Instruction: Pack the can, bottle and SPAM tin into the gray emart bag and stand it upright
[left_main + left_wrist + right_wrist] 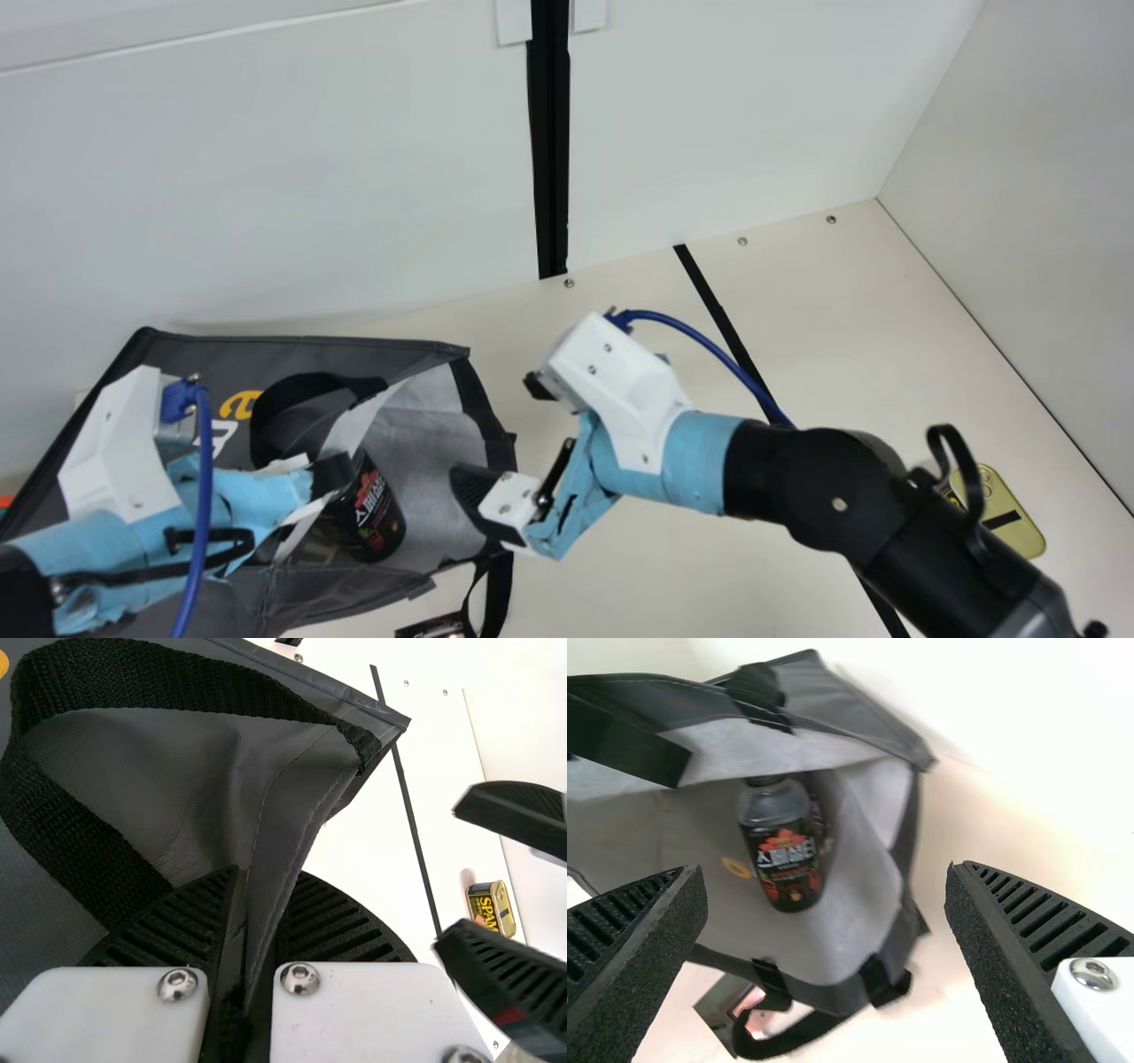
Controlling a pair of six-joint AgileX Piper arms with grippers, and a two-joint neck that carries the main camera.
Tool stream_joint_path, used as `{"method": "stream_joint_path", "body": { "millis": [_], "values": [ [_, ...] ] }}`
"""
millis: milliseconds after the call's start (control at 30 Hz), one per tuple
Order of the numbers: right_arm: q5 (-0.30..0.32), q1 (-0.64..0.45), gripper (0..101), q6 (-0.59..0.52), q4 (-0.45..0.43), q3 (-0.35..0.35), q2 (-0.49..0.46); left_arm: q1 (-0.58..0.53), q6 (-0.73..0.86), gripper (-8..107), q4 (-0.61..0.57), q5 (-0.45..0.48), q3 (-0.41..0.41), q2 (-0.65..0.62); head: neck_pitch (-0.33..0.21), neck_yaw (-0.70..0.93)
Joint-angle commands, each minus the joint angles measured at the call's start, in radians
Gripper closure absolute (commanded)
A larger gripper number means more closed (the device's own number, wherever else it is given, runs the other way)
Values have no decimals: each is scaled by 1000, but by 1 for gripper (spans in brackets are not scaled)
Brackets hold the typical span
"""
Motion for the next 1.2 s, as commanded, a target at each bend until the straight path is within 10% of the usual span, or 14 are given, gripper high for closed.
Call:
{"method": "stream_joint_path", "body": {
  "millis": [0,1167],
  "values": [
    [5,-15,6,58,-59,5,-30,0,0,107,0,0,0,0,-24,-1],
    [228,-283,6,526,-633,-3,-347,0,0,107,0,0,0,0,-24,-1]
  ]
}}
